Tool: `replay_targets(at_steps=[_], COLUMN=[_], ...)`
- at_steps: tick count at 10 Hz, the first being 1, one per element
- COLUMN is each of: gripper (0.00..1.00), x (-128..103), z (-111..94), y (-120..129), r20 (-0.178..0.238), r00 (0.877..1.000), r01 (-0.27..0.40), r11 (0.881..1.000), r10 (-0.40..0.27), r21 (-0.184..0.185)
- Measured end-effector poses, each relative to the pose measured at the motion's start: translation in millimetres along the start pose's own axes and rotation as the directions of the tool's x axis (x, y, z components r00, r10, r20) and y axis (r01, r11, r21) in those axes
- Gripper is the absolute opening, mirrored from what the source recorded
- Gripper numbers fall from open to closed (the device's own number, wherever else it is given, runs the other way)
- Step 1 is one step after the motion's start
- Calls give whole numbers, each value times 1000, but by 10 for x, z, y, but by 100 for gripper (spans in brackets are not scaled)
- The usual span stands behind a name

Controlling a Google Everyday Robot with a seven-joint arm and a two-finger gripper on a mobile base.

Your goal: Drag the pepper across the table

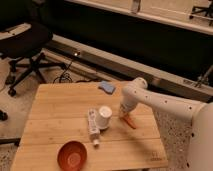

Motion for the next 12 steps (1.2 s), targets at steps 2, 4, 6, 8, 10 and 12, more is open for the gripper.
replay_targets(at_steps=[2,4,6,8,10,12], gripper=[28,28,28,28,28,28], x=[45,260,495,711,835,925], z=[-18,-174,-257,-180,-79,-23], y=[80,170,198,130,107,104], r20=[1,-35,-62,-77,-122,-184], r00=[1000,999,998,997,993,982], r01=[-7,-11,5,19,-4,-47], r11=[1000,1000,999,999,1000,999], r10=[7,10,-8,-21,1,43], r21=[-11,-23,-38,-32,-22,-15])
